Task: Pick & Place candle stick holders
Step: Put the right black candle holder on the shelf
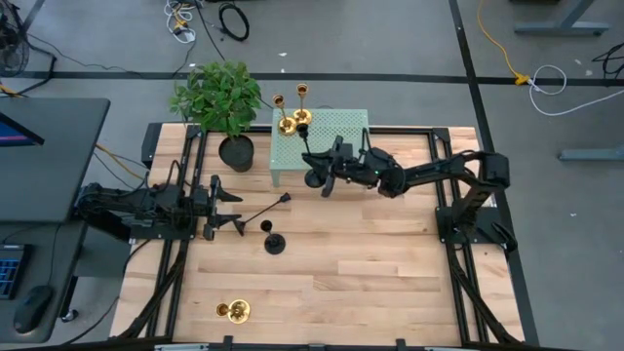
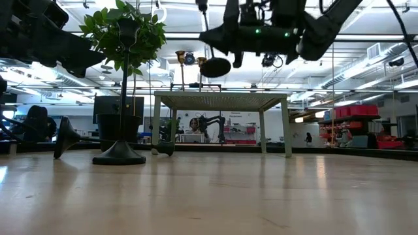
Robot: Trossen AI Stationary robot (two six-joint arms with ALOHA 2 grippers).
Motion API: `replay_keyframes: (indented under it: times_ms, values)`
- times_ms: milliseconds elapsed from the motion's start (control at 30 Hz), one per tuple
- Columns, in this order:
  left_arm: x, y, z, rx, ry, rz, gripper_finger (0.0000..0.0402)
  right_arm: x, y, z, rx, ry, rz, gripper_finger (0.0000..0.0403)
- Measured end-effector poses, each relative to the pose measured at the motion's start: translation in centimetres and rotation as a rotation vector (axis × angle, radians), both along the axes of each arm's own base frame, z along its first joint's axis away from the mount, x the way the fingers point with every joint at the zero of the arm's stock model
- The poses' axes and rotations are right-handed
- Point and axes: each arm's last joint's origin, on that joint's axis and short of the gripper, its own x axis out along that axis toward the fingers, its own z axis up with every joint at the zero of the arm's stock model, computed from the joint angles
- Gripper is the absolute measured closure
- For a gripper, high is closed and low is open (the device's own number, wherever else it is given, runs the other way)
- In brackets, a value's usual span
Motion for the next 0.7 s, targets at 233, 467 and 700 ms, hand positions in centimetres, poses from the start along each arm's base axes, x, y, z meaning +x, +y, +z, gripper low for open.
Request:
replay_keyframes:
  times_ms: [233,467,700]
  values:
    - [0.0,0.0,0.0,0.000,0.000,0.000,0.0175,2.5,-1.6,0.3,-0.027,-0.022,0.049,0.0401]
    - [0.0,0.0,0.0,0.001,0.000,0.000,0.0175,4.9,-3.4,-0.4,-0.034,-0.026,0.057,0.0401]
    - [0.0,0.0,0.0,0.001,0.001,0.000,0.0175,6.5,-5.1,-1.2,-0.029,-0.045,0.045,0.0401]
